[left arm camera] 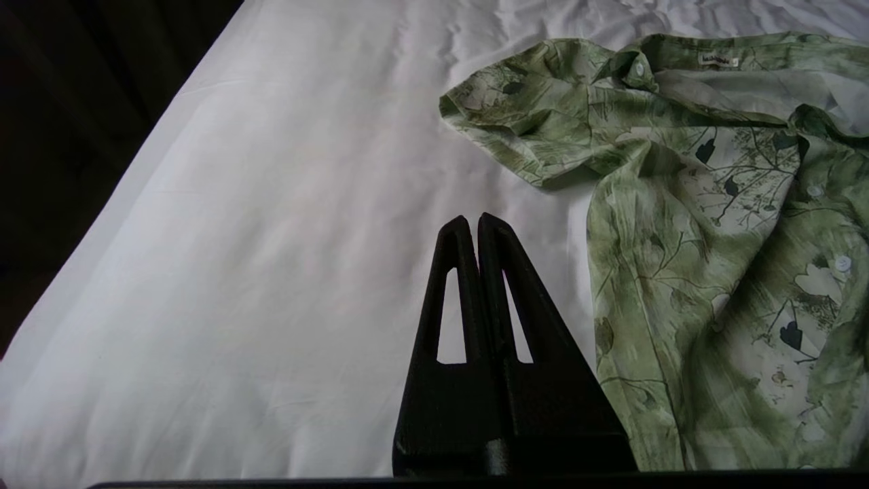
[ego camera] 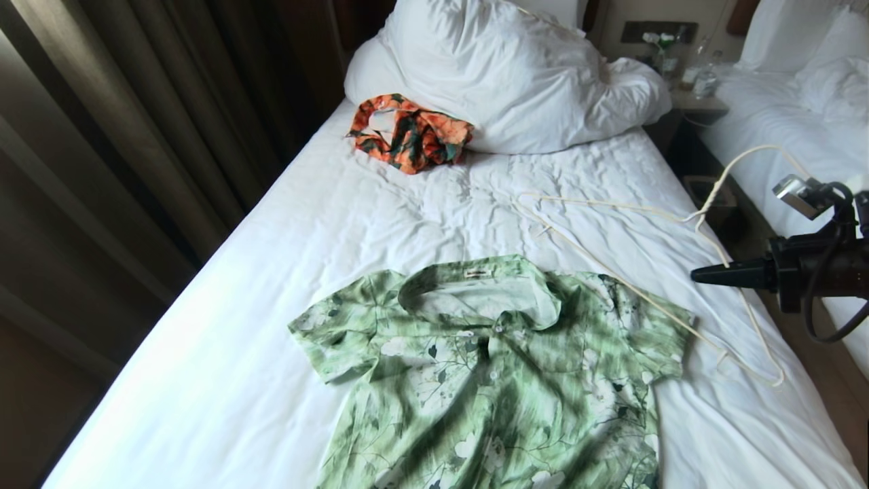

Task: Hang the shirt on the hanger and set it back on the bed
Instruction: Lift the shirt and hanger

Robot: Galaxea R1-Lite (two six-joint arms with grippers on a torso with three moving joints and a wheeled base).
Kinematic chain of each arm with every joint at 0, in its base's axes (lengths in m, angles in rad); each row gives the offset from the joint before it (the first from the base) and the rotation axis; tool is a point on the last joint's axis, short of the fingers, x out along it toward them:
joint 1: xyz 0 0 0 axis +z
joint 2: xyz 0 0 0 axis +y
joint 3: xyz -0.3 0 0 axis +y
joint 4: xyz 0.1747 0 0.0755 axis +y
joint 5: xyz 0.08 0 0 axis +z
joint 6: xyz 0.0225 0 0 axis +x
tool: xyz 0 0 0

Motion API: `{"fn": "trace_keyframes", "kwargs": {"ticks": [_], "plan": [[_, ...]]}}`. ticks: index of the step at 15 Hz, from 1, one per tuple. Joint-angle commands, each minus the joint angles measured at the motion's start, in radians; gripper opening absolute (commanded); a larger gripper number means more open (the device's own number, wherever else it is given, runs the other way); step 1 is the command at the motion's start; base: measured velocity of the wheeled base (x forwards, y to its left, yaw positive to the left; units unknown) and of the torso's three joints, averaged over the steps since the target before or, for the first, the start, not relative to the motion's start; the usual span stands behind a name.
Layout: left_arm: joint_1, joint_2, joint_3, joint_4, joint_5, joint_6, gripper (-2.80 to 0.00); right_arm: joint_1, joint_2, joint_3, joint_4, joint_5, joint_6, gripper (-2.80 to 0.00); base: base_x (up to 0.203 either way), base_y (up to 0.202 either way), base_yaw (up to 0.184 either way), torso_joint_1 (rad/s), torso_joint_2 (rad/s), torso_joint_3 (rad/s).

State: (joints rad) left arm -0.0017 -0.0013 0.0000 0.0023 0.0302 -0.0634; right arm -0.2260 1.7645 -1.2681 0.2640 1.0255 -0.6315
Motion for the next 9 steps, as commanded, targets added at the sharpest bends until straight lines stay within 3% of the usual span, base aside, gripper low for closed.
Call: {"fn": "trace_keyframes", "kwargs": {"ticks": [1,3,6,9], "plan": [[0.000,0.000,0.002,-0.001,0.000,-0.001,-2.80,0.012,-0.004,0.019,0.000,0.048,-0.003,-2.80,0.000,0.000,0.000,0.000,0.00,0.000],[0.000,0.000,0.002,0.000,0.000,-0.001,-2.80,0.013,-0.021,0.122,-0.046,0.094,-0.028,-2.80,0.000,0.000,0.000,0.000,0.00,0.000],[0.000,0.000,0.002,-0.001,0.000,-0.001,-2.80,0.024,-0.084,0.349,-0.407,0.155,-0.052,-2.80,0.000,0.000,0.000,0.000,0.00,0.000],[0.000,0.000,0.002,0.000,0.000,-0.001,-2.80,0.068,-0.155,0.372,-0.599,0.176,0.142,-2.80,0.000,0.000,0.000,0.000,0.00,0.000]]}}
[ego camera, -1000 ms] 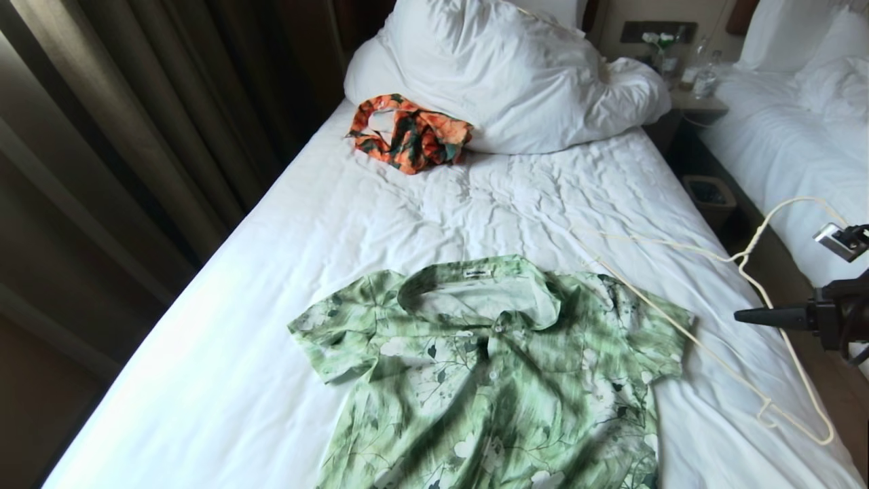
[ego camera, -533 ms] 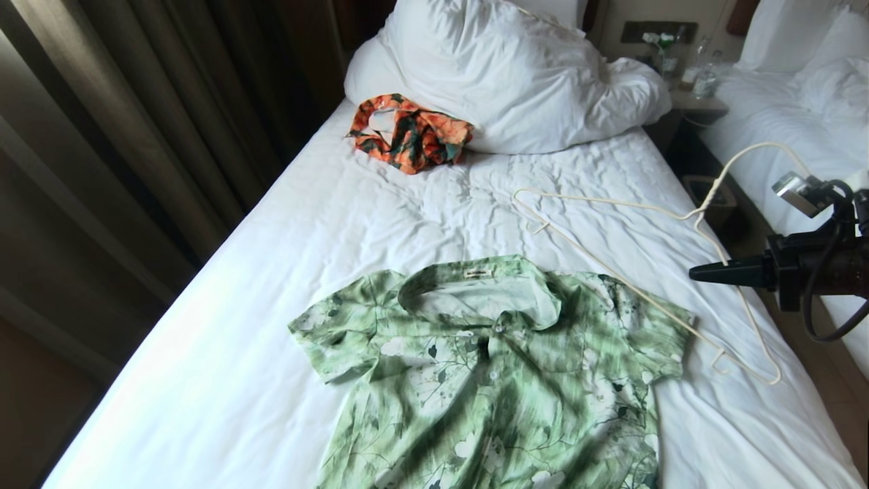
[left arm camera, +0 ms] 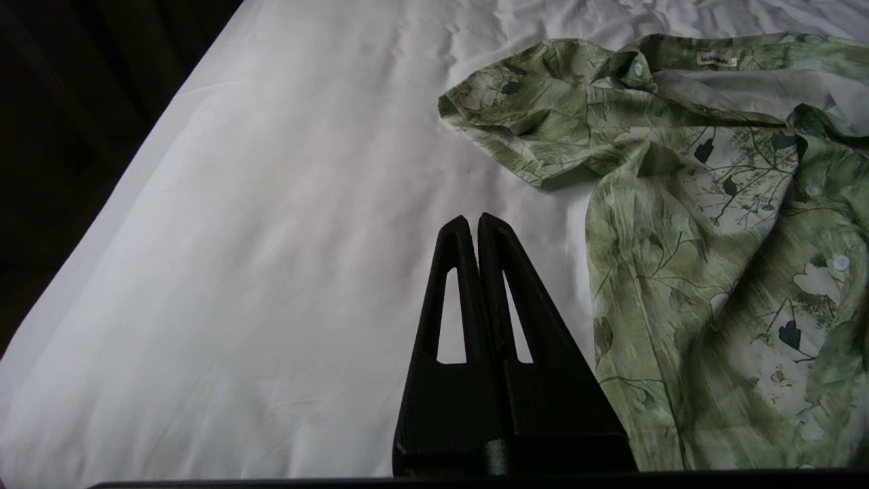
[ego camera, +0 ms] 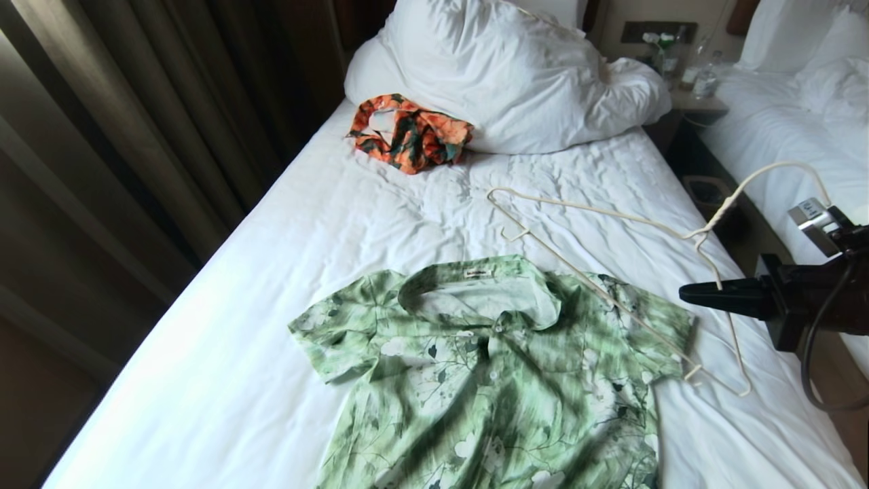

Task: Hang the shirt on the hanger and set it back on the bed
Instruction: Lift the shirt and hanger

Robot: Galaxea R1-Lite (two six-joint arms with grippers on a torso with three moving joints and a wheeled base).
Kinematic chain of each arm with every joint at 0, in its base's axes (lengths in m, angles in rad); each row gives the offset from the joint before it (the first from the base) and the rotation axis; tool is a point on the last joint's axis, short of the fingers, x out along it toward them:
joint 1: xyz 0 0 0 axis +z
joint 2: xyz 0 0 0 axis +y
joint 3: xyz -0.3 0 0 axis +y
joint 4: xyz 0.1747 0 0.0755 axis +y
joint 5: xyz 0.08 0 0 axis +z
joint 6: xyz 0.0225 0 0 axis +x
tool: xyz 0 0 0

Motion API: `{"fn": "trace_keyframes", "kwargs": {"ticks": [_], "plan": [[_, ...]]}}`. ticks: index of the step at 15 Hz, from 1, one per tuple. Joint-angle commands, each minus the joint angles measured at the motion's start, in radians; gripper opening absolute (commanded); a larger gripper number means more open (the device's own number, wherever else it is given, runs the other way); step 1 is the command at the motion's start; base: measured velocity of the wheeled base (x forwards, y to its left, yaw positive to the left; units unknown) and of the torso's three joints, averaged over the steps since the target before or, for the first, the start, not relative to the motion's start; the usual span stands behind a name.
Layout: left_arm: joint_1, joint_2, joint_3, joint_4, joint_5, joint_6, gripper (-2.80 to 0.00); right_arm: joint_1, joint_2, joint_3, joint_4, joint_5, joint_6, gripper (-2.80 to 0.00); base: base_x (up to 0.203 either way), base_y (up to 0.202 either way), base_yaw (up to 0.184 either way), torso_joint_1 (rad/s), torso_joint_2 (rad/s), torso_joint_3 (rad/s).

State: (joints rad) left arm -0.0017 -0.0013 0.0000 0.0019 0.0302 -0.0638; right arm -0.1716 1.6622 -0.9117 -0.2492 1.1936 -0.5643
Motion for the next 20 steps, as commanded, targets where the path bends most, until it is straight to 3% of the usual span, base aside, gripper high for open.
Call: {"fn": "trace_keyframes", "kwargs": {"ticks": [1,5,8,10,15,17,20], "plan": [[0.000,0.000,0.002,0.000,0.000,-0.001,-2.80,0.019,-0.060,0.005,-0.104,0.009,0.122,-2.80,0.000,0.000,0.000,0.000,0.00,0.000],[0.000,0.000,0.002,0.000,0.000,-0.001,-2.80,0.018,-0.062,-0.107,-0.130,0.008,0.259,-2.80,0.000,0.000,0.000,0.000,0.00,0.000],[0.000,0.000,0.002,0.001,-0.003,0.028,-2.80,0.017,-0.061,-0.128,-0.122,0.004,0.285,-2.80,0.000,0.000,0.000,0.000,0.00,0.000],[0.000,0.000,0.002,0.001,0.000,0.000,-2.80,0.018,-0.062,-0.136,-0.123,-0.004,0.341,-2.80,0.000,0.000,0.000,0.000,0.00,0.000],[0.000,0.000,-0.006,0.013,0.003,0.021,-2.80,0.028,-0.056,-0.248,-0.072,-0.059,0.394,-2.80,0.000,0.000,0.000,0.000,0.00,0.000],[0.000,0.062,-0.064,0.023,-0.001,0.021,-2.80,0.034,-0.048,-0.301,-0.009,-0.102,0.477,-2.80,0.000,0.000,0.000,0.000,0.00,0.000],[-0.019,0.283,-0.185,0.020,-0.021,-0.021,-2.80,0.079,-0.036,-0.306,-0.008,-0.122,0.493,-2.80,0.000,0.000,0.000,0.000,0.00,0.000]]}}
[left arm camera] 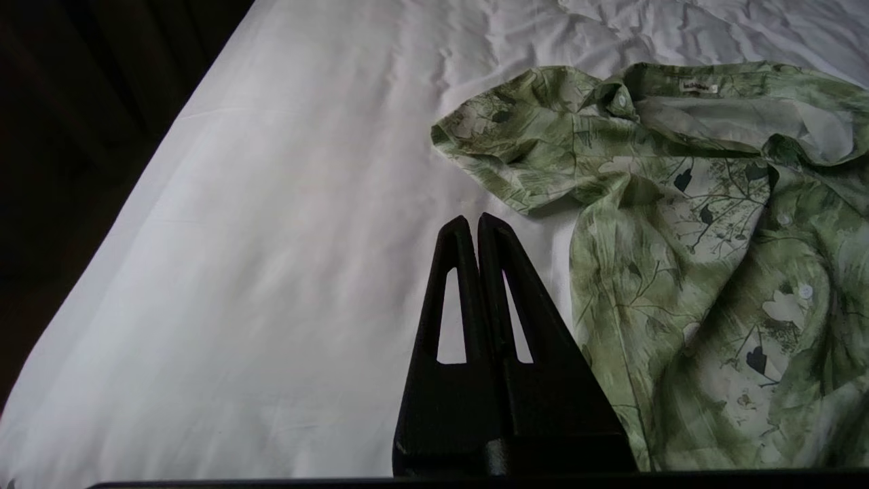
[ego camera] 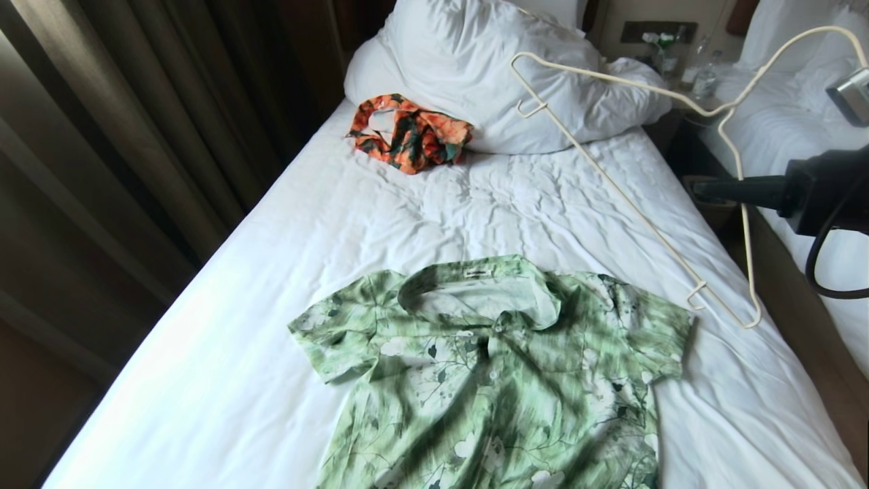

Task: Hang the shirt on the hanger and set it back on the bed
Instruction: Lift the shirt and hanger

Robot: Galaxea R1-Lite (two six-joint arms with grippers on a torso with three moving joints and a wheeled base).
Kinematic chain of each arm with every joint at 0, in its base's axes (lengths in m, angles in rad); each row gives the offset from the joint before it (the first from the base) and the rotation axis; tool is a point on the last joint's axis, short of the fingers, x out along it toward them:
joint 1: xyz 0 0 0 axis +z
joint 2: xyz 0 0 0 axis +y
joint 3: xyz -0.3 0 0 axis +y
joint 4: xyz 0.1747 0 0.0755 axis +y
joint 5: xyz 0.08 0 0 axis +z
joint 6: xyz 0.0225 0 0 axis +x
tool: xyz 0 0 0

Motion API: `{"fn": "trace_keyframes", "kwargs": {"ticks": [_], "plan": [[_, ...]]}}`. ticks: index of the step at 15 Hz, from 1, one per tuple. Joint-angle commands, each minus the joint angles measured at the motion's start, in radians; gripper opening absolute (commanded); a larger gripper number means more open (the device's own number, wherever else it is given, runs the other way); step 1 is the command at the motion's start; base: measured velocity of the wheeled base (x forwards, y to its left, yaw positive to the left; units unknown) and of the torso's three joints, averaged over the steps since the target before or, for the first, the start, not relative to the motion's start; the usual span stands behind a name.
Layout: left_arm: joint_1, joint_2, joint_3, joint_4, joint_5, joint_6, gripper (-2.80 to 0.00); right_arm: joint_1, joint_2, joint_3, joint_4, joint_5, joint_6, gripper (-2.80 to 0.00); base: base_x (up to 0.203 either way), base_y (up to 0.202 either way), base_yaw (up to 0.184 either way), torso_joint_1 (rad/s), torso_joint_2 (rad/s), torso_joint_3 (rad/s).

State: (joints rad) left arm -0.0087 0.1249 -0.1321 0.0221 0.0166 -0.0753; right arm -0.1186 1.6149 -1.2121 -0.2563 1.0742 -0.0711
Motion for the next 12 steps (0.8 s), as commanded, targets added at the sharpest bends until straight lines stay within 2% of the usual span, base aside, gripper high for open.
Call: {"fn": "trace_keyframes", "kwargs": {"ticks": [1,4,7,9,12], "plan": [[-0.029,0.250,-0.079,-0.004,-0.026,-0.027,-2.80,0.053,0.017,-0.006,-0.001,-0.024,0.001,-2.80,0.000,0.000,0.000,0.000,0.00,0.000],[-0.084,0.591,-0.157,-0.070,-0.097,-0.111,-2.80,0.117,0.034,0.001,0.000,-0.081,0.002,-2.80,0.000,0.000,0.000,0.000,0.00,0.000],[-0.162,0.993,-0.224,-0.233,-0.150,-0.217,-2.80,0.159,0.039,0.003,0.004,-0.155,0.004,-2.80,0.000,0.000,0.000,0.000,0.00,0.000],[-0.219,1.253,-0.281,-0.355,-0.156,-0.270,-2.80,0.169,0.034,0.003,-0.003,-0.176,0.044,-2.80,0.000,0.000,0.000,0.000,0.00,0.000],[-0.325,1.558,-0.425,-0.473,-0.126,-0.321,-2.80,0.170,0.048,-0.006,-0.004,-0.178,0.050,-2.80,0.000,0.000,0.000,0.000,0.00,0.000]]}}
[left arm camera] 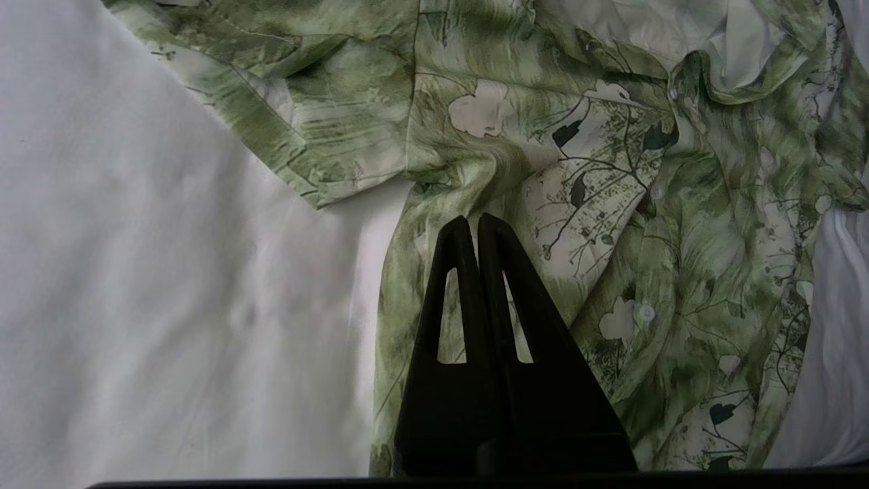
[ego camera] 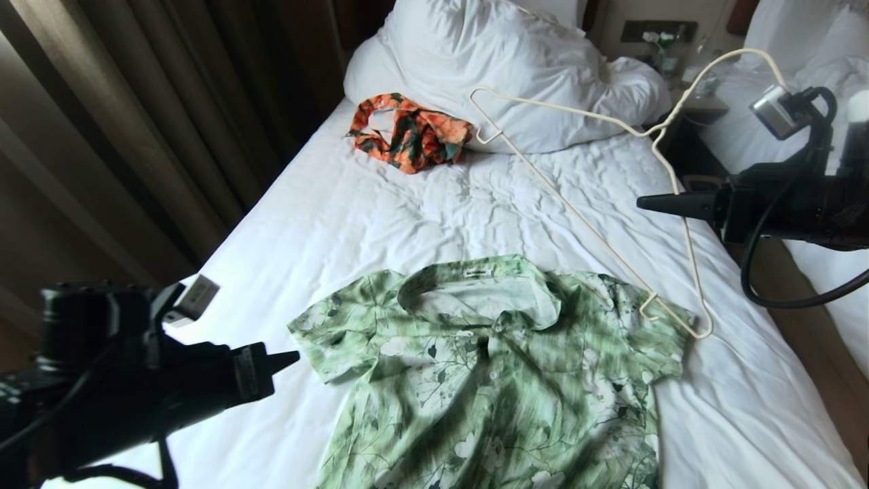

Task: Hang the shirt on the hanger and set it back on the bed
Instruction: Lift the shirt and hanger

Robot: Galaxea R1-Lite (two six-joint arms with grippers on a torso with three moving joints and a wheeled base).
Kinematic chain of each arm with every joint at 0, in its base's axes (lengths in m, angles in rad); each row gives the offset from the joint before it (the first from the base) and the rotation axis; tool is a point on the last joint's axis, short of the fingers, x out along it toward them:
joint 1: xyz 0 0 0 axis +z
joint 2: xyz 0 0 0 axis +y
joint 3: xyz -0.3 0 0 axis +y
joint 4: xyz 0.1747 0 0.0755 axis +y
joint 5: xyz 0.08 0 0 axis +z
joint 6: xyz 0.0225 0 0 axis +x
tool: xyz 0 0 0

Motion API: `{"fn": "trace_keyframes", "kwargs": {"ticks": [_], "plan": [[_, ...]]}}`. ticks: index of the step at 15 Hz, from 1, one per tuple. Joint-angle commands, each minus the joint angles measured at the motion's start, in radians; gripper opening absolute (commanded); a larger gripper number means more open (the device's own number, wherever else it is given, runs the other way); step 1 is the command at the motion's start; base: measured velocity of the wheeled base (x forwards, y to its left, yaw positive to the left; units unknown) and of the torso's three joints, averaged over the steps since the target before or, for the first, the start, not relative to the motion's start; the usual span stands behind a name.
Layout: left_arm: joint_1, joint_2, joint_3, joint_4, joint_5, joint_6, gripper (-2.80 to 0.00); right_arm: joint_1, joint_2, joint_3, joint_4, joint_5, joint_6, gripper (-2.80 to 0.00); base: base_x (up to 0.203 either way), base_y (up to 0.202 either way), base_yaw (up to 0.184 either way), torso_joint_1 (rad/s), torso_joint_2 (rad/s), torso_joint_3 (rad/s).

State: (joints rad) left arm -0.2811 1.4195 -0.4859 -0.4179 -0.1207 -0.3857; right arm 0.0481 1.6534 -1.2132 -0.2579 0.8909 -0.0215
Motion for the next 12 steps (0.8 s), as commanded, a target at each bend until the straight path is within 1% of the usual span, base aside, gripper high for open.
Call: {"fn": "trace_keyframes", "kwargs": {"ticks": [1,3,5,8,10,11,12], "plan": [[-0.102,0.336,-0.139,-0.055,0.040,-0.021,-2.80,0.008,0.009,-0.008,-0.003,0.004,-0.002,-2.80,0.000,0.000,0.000,0.000,0.00,0.000],[-0.172,0.441,-0.246,-0.067,0.106,-0.031,-2.80,0.017,0.010,-0.014,-0.003,-0.003,-0.001,-2.80,0.000,0.000,0.000,0.000,0.00,0.000],[-0.187,0.516,-0.351,-0.055,0.140,-0.035,-2.80,0.015,0.011,-0.006,-0.003,-0.010,0.000,-2.80,0.000,0.000,0.000,0.000,0.00,0.000],[-0.202,0.602,-0.495,0.025,0.191,-0.038,-2.80,0.012,0.013,0.000,-0.003,-0.035,0.000,-2.80,0.000,0.000,0.000,0.000,0.00,0.000],[-0.204,0.614,-0.544,0.046,0.212,-0.037,-2.80,0.007,0.014,0.009,-0.003,-0.035,0.000,-2.80,0.000,0.000,0.000,0.000,0.00,0.000],[-0.203,0.614,-0.564,0.065,0.216,-0.036,-1.89,0.000,0.017,0.014,-0.003,-0.035,-0.004,-2.80,0.000,0.000,0.000,0.000,0.00,0.000],[-0.200,0.615,-0.576,0.073,0.222,-0.035,0.00,-0.002,0.019,0.015,-0.003,-0.035,-0.004,-2.80,0.000,0.000,0.000,0.000,0.00,0.000]]}}
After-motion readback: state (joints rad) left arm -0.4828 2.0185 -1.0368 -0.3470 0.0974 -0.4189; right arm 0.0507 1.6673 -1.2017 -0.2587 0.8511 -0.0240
